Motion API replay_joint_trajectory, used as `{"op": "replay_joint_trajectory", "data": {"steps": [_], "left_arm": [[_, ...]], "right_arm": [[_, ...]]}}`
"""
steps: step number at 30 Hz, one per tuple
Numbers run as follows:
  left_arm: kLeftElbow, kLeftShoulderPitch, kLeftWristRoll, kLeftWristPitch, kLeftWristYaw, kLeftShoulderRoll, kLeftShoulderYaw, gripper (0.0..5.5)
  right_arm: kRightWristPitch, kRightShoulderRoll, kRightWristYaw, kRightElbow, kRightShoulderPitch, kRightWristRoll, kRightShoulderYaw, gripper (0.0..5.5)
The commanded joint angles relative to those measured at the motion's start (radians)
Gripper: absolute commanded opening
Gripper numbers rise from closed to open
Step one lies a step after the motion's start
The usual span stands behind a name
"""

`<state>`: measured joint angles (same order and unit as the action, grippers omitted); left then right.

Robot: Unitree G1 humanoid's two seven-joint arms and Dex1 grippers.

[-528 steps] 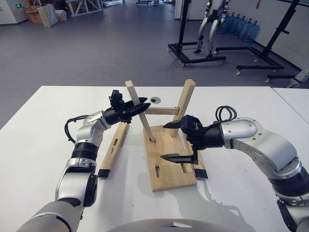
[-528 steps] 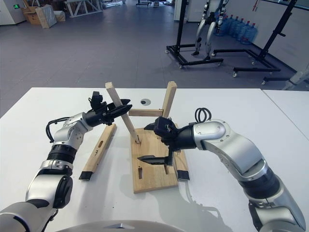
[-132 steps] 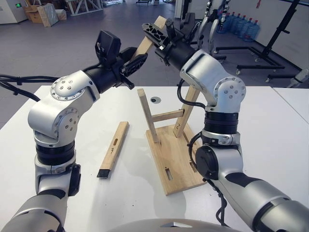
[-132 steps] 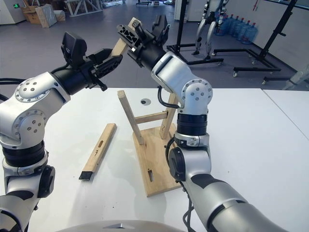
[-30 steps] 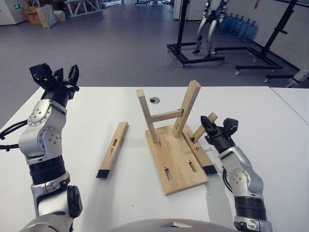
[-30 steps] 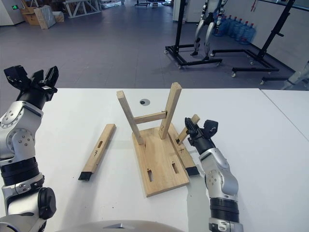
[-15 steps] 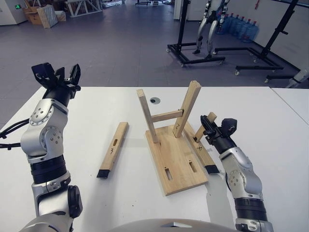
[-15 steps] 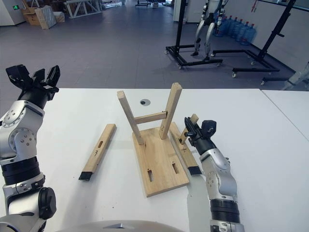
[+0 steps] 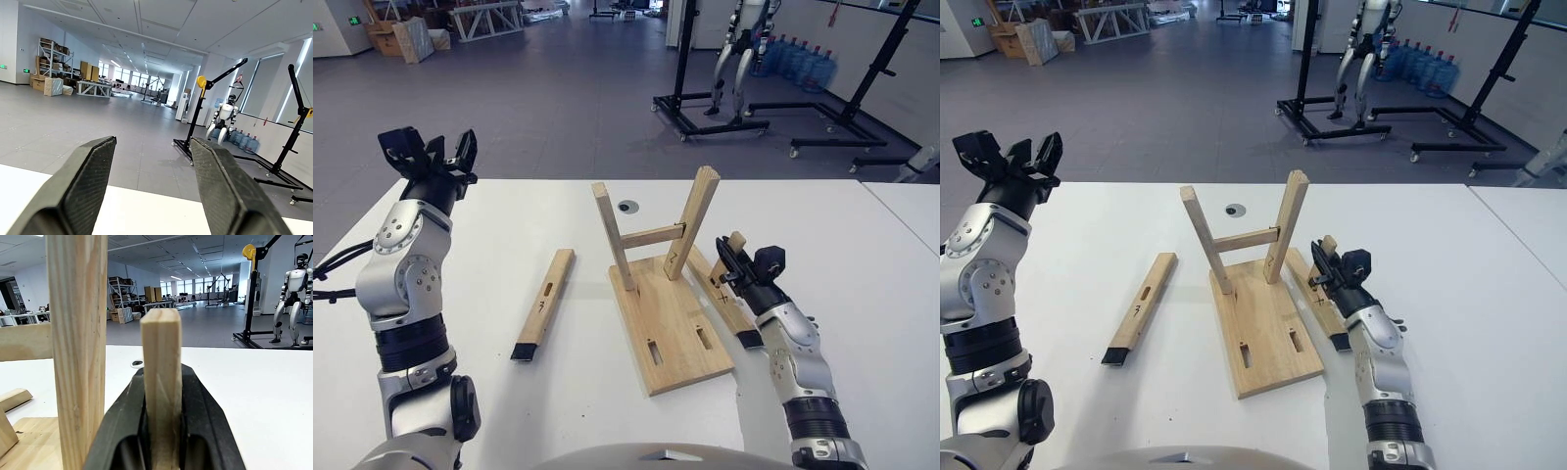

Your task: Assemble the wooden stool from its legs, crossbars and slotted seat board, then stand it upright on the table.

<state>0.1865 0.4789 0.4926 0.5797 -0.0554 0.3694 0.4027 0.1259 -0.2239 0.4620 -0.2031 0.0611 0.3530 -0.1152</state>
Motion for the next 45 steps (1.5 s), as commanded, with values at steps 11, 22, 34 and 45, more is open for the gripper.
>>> {"op": "replay_joint_trajectory", "data": {"steps": [11, 22, 34, 45], "left_arm": [[-0.014, 0.019, -0.009, -0.011, -0.006, 0.002, -0.011, 2.75], [-0.012, 0.015, -0.013, -0.01, -0.005, 0.002, -0.012, 2.75], [-0.004, 0.009, -0.012, 0.003, -0.011, 0.02, 0.0, 2.75], [0.025, -0.017, -0.008, 0.021, -0.003, 0.024, 0.014, 2.75]], "right_arm": [[-0.035, -0.026, -0.014, -0.273, -0.11, -0.101, 0.075, 0.4], [-0.086, -0.054, -0.02, -0.261, -0.091, -0.104, 0.074, 2.34], [-0.564, -0.397, 0.176, 0.365, -0.064, 0.144, -0.084, 2.34], [-0.684, -0.56, 0.212, 0.572, -0.235, 0.035, -0.042, 2.34]]}}
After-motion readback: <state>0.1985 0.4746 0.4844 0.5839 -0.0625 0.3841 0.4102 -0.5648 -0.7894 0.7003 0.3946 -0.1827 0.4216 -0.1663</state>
